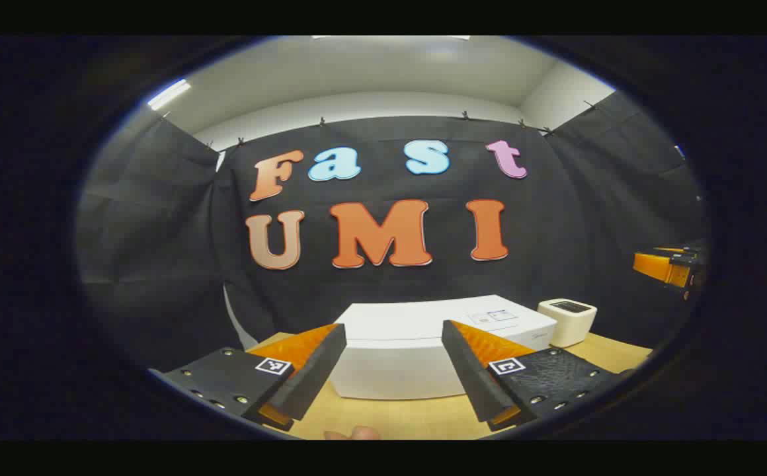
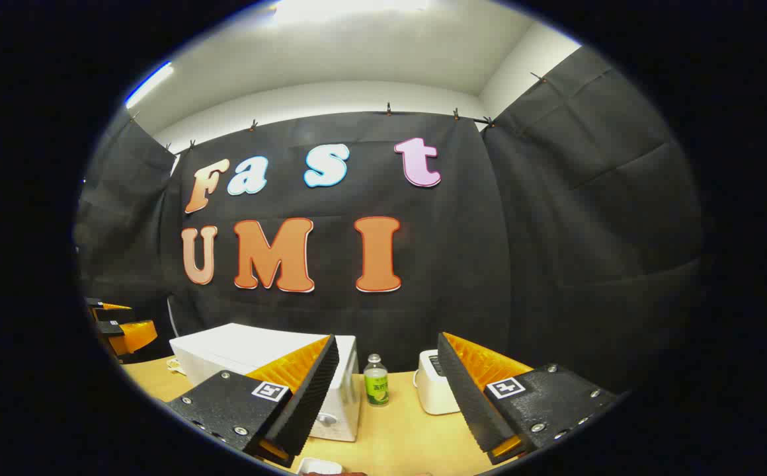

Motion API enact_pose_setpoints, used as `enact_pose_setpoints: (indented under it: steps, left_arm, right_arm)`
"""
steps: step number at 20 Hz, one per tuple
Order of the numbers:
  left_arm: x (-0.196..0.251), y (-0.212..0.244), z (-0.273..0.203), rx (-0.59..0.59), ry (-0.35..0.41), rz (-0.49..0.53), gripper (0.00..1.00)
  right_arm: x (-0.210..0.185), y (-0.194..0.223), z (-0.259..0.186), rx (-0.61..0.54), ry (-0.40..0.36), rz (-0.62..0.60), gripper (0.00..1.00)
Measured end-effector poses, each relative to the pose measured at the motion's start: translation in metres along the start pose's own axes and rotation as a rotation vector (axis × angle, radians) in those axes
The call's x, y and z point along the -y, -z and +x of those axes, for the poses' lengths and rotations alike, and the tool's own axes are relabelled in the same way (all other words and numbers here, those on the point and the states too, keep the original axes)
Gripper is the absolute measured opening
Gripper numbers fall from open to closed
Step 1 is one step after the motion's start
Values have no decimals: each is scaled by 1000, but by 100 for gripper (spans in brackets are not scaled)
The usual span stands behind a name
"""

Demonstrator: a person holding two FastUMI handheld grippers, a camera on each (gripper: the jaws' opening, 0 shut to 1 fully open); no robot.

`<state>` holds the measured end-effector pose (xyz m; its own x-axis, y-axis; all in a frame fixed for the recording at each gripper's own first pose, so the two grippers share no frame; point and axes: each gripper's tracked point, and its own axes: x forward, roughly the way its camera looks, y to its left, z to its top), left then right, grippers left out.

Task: Open the microwave oven with the left hand, put the food in, and close the microwave oven.

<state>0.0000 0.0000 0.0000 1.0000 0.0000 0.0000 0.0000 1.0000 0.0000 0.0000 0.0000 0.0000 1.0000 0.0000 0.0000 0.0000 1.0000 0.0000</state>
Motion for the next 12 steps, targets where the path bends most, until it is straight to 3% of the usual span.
enact_pose_setpoints:
  steps: [1, 3, 4, 5, 6, 7, 10, 11, 12]
  left_arm:
    - [-14, -1, 2, 1, -13, 1, 98]
    - [-32, -1, 2, -7, -25, -12, 98]
    - [-36, -1, 3, -11, -22, -24, 92]
    - [-39, -1, 3, -15, -16, -38, 92]
    - [-44, -3, 2, -18, -13, -47, 85]
    - [-48, -6, 2, -15, -14, -52, 92]
    - [-54, -20, 2, 4, -22, -34, 91]
    - [-53, -25, 2, 10, -19, -27, 97]
    - [-50, -28, 1, 14, -15, -18, 91]
  right_arm:
    - [-9, -1, -1, -8, -13, 11, 98]
    - [-21, -3, 0, -29, -26, 26, 93]
    - [-23, -4, 1, -43, -18, 20, 93]
    - [-23, -6, 1, -50, -11, 10, 98]
    - [-23, -6, 0, -55, -2, -3, 93]
    - [-25, -11, 1, -52, -1, -17, 93]
    - [-22, -13, 2, -66, 11, -49, 93]
    - [-23, -16, 0, -62, 5, -48, 93]
    - [-23, -20, 0, -57, 4, -44, 93]
